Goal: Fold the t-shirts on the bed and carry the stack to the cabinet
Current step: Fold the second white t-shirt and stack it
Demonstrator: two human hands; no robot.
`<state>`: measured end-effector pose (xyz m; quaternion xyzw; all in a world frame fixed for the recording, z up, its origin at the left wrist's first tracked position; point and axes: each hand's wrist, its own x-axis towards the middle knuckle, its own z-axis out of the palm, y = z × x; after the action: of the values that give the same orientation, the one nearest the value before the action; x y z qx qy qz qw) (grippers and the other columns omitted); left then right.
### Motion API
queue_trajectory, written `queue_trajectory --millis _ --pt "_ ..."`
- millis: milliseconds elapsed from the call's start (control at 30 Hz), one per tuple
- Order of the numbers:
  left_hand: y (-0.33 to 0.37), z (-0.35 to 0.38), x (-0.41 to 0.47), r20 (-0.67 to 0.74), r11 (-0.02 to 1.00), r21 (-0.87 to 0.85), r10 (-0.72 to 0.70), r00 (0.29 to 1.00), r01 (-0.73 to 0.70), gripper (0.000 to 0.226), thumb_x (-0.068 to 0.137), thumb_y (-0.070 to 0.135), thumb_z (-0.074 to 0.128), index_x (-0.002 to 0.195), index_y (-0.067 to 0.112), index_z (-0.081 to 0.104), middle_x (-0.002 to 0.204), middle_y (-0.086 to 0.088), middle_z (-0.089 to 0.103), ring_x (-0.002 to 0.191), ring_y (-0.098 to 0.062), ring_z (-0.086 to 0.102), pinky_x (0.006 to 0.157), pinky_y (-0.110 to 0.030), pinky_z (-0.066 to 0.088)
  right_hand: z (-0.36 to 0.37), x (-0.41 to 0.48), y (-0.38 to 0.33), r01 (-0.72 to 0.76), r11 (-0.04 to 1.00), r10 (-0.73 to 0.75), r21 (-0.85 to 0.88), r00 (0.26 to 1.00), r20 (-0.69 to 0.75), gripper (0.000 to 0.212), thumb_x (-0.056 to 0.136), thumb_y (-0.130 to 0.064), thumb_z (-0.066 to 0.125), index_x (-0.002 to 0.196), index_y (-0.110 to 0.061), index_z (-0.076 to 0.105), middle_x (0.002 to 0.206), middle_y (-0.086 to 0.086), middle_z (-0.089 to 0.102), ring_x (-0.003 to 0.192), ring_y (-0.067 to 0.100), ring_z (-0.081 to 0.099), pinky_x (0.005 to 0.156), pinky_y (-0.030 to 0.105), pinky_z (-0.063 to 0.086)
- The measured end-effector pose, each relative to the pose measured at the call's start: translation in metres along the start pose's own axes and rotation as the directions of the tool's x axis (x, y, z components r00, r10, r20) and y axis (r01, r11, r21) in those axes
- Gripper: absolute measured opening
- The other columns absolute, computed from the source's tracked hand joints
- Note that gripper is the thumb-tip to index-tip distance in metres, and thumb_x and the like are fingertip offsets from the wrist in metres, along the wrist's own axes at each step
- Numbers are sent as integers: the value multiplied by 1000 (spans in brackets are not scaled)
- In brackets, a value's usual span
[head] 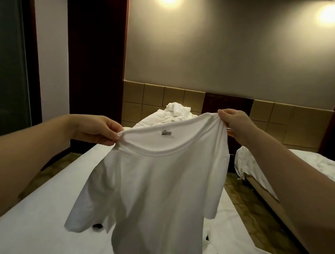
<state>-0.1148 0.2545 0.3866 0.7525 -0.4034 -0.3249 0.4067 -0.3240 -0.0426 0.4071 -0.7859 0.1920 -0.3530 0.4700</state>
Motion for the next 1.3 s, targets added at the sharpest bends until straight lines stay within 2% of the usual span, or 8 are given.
queue_trajectory --millis 167,400,633,733,900,1033,1167,1300 --pt "-3 14 8 -265 982 164 139 954 -98 12 85 19 60 87 8 64 85 -9 58 75 -19 51 63 -19 46 10 0 6 54 952 -59 -301 998 -7 31 98 -24 45 119 -4 57 112 10 57 109 25 53 94 36 43" --pt "8 31 13 -460 918 28 364 810 -396 10 92 22 51 87 16 56 89 -2 55 86 -19 54 81 -30 49 2 -12 10 -110 960 180 -256 946 268 28 93 -24 55 114 -8 62 106 3 60 96 17 58 85 31 48" --pt "12 36 12 -516 894 47 403 755 -445 10 90 24 53 83 19 56 86 0 56 80 -16 56 70 -23 49 -2 -11 19 49 988 -39 146 997 -72 11 94 -25 54 95 -17 62 95 0 59 92 19 56 82 31 49" --pt "15 33 11 -519 891 105 428 740 -442 11 89 24 56 80 18 58 82 0 57 75 -13 56 59 -15 50 1 -7 21 83 997 -83 -2 995 -60 14 96 -23 50 91 -17 61 87 -4 56 81 11 52 70 23 44" --pt "20 21 7 -437 902 186 432 789 -390 15 82 32 64 75 18 62 77 0 58 72 -14 57 65 -24 46 -1 -6 19 136 989 -140 -57 988 -59 16 96 -28 49 92 -19 61 86 -6 56 79 8 52 67 19 43" --pt "38 -14 -3 -383 876 -27 436 814 -482 55 27 64 84 67 27 72 67 9 67 62 -3 64 57 -17 52 -20 1 -8 -74 964 60 256 996 64 31 93 -40 53 80 -14 63 76 2 62 73 17 57 66 27 47" --pt "32 -19 -2 -159 970 160 207 965 -181 46 60 45 76 92 13 69 89 -6 66 81 -19 65 62 -22 54 -29 -1 -23 -148 983 171 -107 951 256 39 92 -39 53 102 -4 65 94 10 65 84 22 62 73 31 51" --pt "28 -20 -2 -281 945 -76 286 916 -319 38 66 35 73 95 12 65 81 -1 67 77 -17 66 60 -21 55 -37 -9 -25 -140 973 212 -186 862 460 28 89 -33 54 95 -9 68 87 6 68 76 17 65 67 29 55"
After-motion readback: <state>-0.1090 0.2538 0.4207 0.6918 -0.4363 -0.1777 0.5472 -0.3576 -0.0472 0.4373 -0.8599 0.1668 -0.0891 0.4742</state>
